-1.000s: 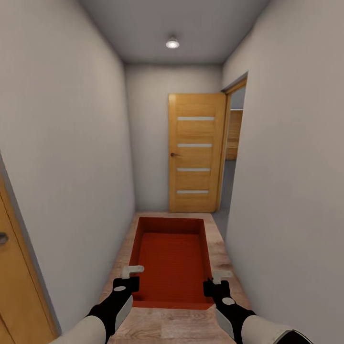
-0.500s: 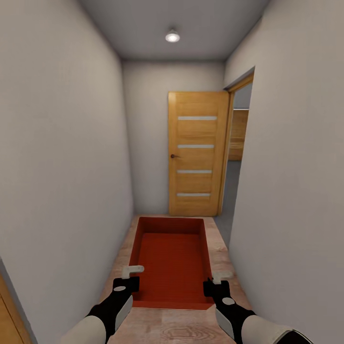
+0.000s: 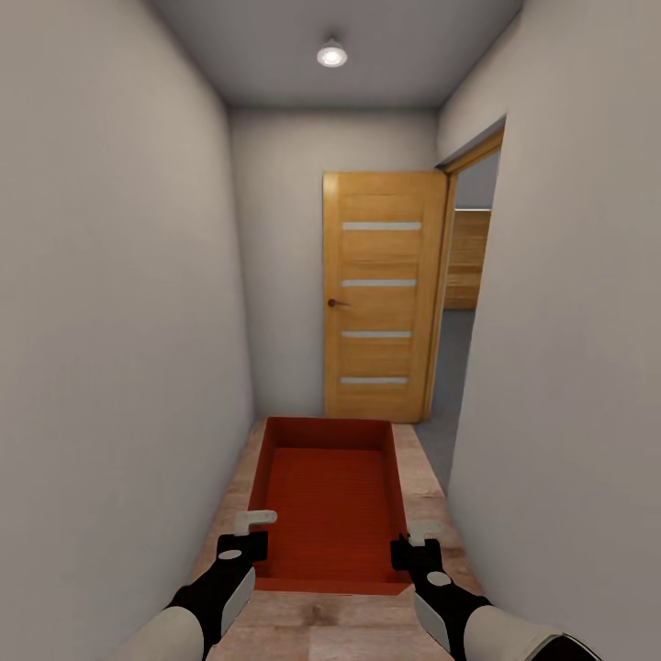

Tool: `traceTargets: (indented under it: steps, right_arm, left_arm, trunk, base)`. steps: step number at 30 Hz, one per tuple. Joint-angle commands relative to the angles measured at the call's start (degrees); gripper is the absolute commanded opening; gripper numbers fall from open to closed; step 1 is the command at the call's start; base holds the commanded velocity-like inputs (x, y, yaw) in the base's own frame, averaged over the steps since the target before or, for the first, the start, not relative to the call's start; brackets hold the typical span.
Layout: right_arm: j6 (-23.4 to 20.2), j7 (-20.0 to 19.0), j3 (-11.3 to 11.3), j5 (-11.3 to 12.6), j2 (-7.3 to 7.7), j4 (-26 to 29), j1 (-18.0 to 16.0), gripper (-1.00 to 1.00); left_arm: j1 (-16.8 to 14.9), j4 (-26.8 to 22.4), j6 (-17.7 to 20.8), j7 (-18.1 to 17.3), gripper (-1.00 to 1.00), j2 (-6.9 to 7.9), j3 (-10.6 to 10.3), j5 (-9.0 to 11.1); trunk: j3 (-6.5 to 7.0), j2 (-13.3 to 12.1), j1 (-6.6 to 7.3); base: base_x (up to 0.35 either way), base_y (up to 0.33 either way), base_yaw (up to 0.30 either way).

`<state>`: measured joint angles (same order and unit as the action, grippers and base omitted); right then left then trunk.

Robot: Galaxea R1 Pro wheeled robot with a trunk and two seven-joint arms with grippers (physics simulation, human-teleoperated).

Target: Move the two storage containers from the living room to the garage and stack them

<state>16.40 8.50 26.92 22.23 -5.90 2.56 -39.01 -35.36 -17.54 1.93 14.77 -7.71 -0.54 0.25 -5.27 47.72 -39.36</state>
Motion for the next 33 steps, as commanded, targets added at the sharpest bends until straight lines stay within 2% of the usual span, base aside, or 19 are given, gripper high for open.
traceTargets:
  steps: [1,33]
  right_arm:
    - [0.13,-0.07,-0.46,0.63,0.02,-0.1,-0.01,-1.0]
    - [0.13,-0.07,-0.44,0.63,0.02,-0.1,-0.01,-1.0]
  left_arm:
    - [-0.06,-1.79,0.25,0.44,-1.0,0.5,1.33,-0.86]
    - [-0.06,-1.79,0.26,0.44,-1.0,0.5,1.33,-0.86]
  trunk:
    - [-0.1,0.07,-0.04]
    - [-0.1,0.07,-0.04]
  base:
    - [0.324,0.0,0.0]
    - [0.324,0.0,0.0]
